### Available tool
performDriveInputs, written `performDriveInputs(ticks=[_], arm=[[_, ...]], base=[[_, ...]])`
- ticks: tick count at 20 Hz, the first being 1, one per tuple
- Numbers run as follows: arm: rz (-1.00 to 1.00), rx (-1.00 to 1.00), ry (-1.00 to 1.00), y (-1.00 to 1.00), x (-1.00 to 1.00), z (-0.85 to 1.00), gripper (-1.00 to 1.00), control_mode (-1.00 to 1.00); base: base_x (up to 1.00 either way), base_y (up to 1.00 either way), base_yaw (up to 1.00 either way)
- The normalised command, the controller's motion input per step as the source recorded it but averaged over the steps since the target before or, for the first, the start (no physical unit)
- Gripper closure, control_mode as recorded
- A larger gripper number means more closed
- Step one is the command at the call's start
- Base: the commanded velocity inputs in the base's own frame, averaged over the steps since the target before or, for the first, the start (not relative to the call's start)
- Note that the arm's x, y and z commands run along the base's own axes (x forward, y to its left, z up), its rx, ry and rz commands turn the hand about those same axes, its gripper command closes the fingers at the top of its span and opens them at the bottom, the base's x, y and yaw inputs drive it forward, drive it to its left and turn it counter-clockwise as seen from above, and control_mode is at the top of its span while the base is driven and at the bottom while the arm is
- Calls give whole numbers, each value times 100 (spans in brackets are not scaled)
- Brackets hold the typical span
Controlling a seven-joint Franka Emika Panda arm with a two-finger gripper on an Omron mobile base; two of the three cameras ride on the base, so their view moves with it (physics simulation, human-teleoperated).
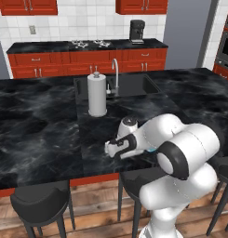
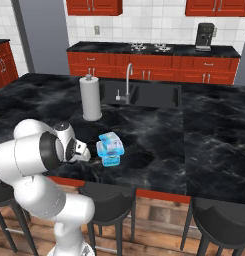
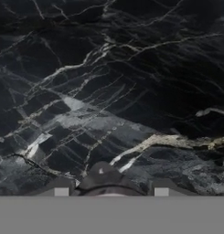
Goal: Stack the yogurt containers by placing the smaller containers on top of the larger containers.
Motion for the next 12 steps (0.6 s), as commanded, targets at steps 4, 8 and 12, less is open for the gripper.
performDriveInputs(ticks=[4, 8, 12], arm=[[-2, 1, -1, 0, 0, 50, 100, -100], [-4, 0, 0, 0, 0, 56, 100, -100], [-6, 0, 0, 0, 0, 62, 100, -100]], base=[[0, 0, 0], [0, 0, 0], [0, 0, 0]])
